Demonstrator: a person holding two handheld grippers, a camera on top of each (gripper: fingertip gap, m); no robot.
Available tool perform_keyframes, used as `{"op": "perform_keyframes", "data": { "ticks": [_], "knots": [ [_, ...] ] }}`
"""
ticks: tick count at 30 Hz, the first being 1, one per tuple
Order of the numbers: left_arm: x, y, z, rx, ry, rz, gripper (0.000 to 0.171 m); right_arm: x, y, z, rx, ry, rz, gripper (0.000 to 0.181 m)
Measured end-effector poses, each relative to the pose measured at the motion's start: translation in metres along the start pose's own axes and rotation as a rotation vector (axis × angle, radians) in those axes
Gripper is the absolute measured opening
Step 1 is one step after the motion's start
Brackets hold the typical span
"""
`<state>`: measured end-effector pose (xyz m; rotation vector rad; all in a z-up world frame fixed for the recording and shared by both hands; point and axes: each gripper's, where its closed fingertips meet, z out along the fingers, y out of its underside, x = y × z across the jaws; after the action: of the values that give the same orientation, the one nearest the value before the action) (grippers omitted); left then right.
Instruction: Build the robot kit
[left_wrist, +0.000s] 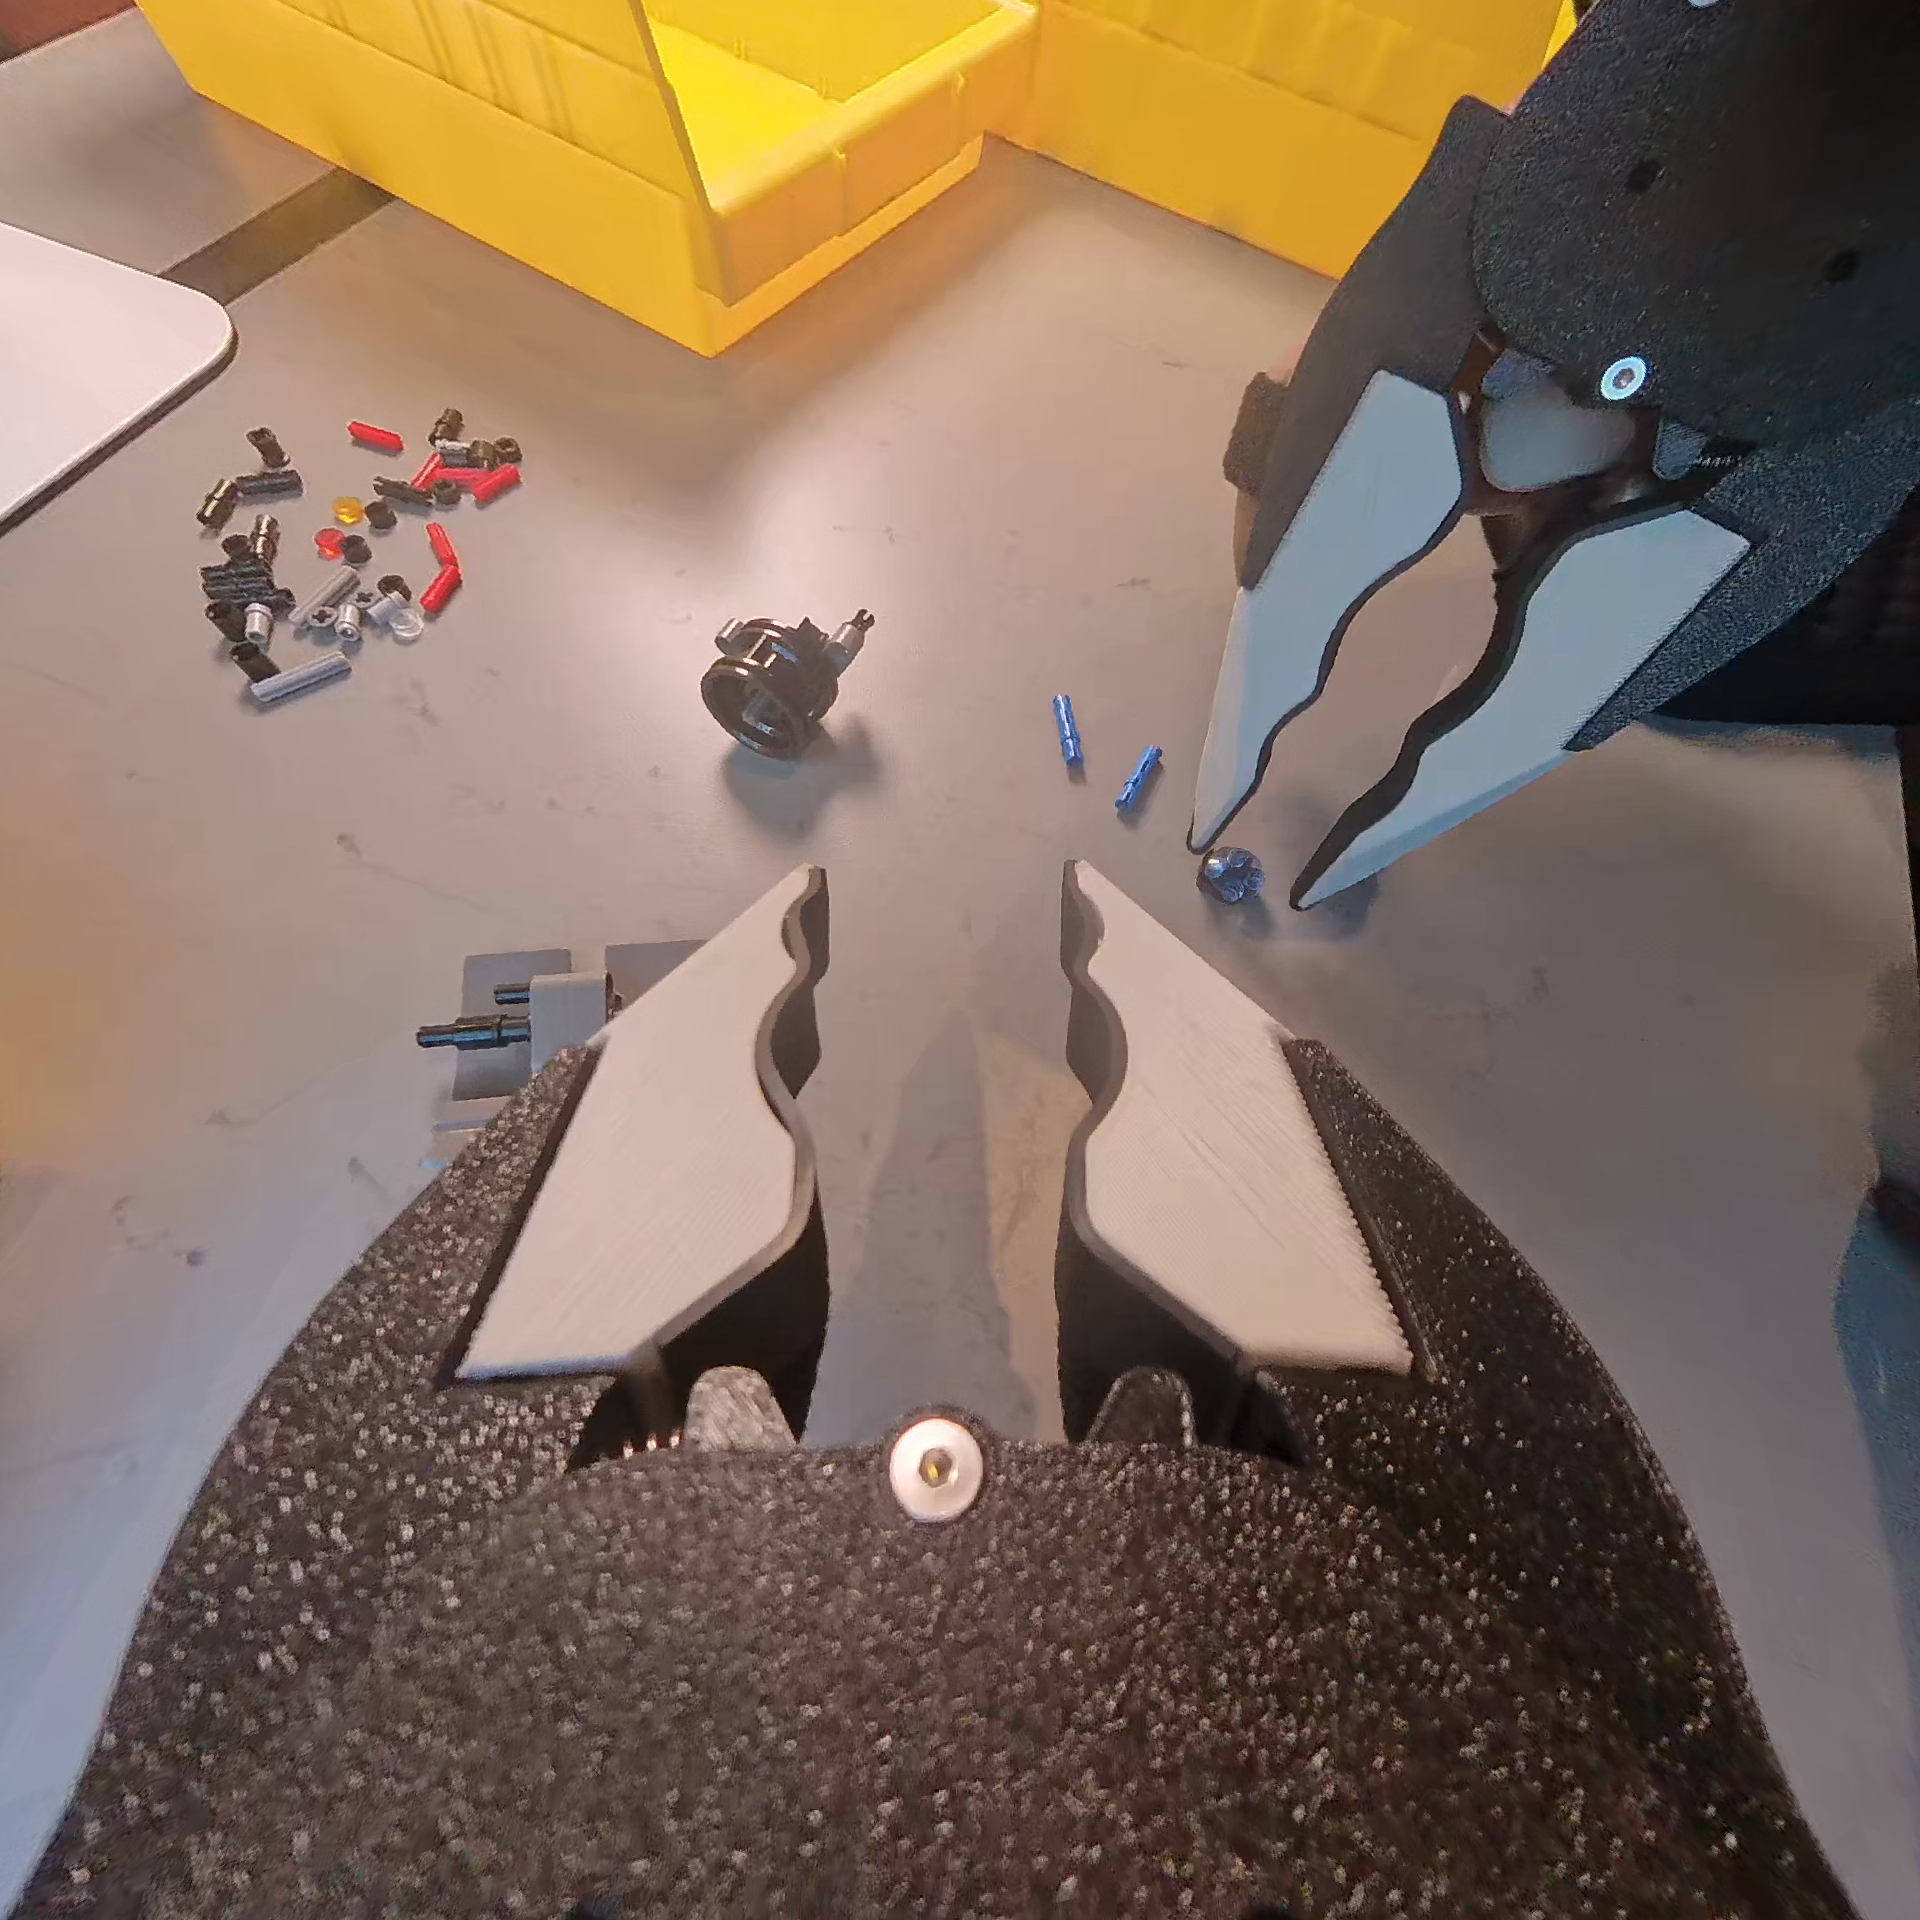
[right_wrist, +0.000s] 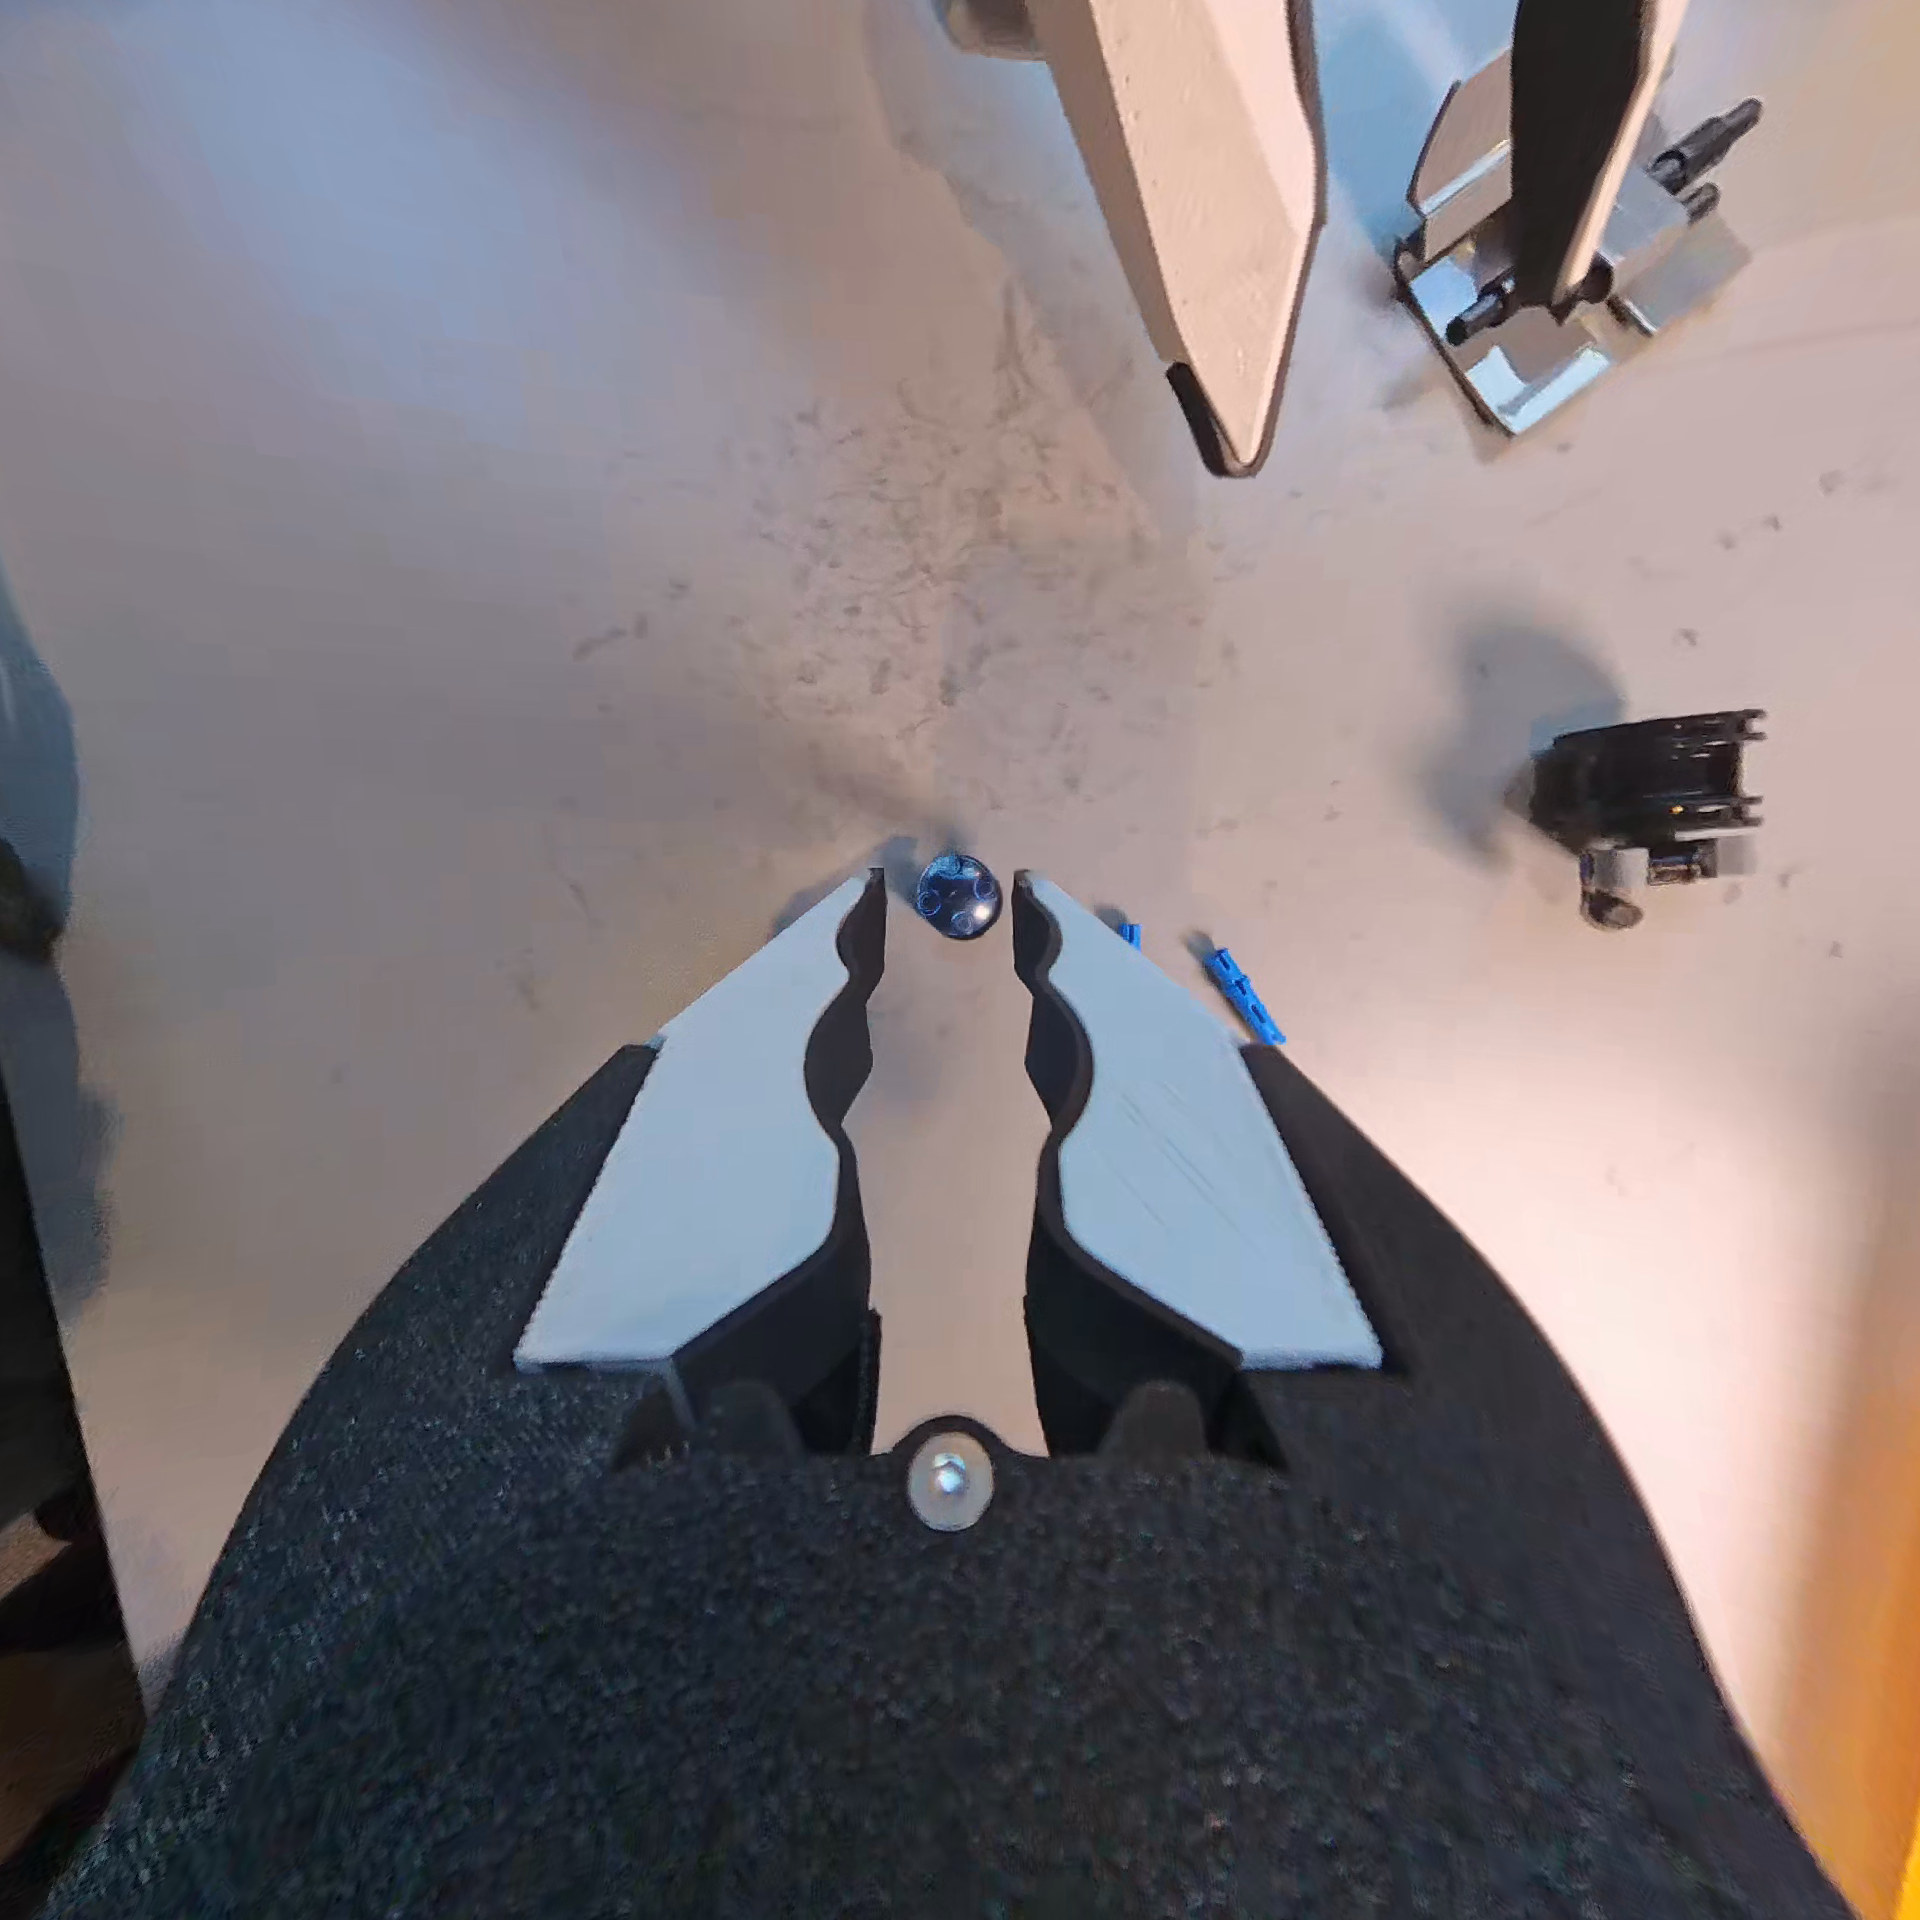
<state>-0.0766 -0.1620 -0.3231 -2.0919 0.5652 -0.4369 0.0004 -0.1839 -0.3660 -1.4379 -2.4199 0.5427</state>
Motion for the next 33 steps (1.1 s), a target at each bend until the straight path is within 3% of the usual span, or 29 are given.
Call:
{"op": "perform_keyframes", "data": {
  "ticks": [9,33],
  "knots": [
    [0.0004,0.0001,-0.0002,-0.001,0.008,-0.004,0.044,0.0008,0.0031,0.0049,-0.019,-0.026,-0.019,0.016],
    [0.0007,0.0028,0.0012,-0.012,0.013,-0.006,0.043,-0.0008,0.0038,0.002,-0.028,-0.039,-0.077,0.016]
  ]
}}
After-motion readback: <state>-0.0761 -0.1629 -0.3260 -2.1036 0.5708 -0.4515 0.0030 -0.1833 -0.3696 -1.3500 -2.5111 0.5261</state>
